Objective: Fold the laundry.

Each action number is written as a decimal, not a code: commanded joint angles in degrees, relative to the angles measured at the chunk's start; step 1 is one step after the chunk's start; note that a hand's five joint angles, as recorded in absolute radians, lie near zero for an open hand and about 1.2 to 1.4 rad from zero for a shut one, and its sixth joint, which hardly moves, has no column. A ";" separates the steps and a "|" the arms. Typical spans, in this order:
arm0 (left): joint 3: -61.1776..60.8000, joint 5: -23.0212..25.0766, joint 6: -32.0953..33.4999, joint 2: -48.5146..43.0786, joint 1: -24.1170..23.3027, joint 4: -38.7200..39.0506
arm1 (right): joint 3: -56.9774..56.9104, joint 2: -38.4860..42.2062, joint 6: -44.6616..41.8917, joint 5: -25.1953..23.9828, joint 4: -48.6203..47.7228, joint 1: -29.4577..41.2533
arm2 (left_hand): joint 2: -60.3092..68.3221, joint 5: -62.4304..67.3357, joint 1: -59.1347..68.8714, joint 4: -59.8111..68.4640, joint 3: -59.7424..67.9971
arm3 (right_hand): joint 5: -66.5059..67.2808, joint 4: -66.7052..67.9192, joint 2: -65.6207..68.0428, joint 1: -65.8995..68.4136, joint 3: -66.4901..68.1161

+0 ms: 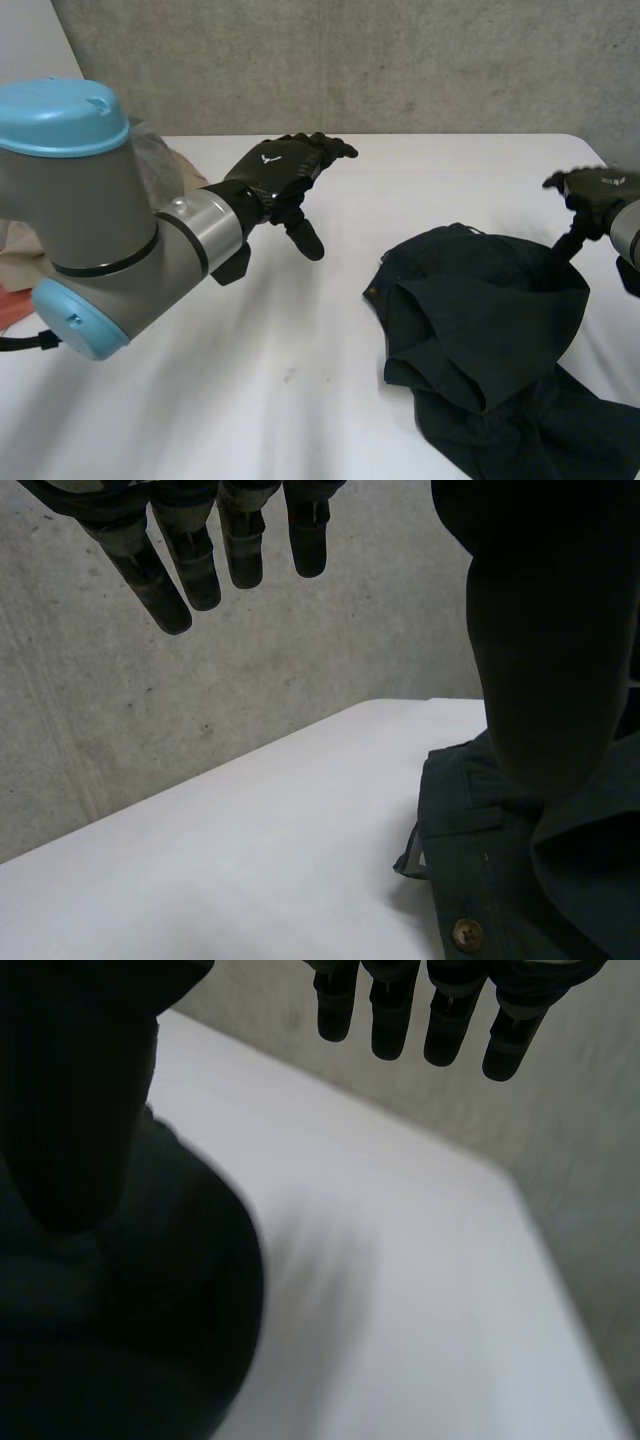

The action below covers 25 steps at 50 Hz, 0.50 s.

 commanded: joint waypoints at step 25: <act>0.58 1.69 2.48 2.98 0.87 1.63 | 6.52 -7.77 -15.51 -8.83 -2.15 25.09 | -1.80 -2.87 -1.29 -1.59 -1.95 | 67.66 68.11 68.10 67.22 68.04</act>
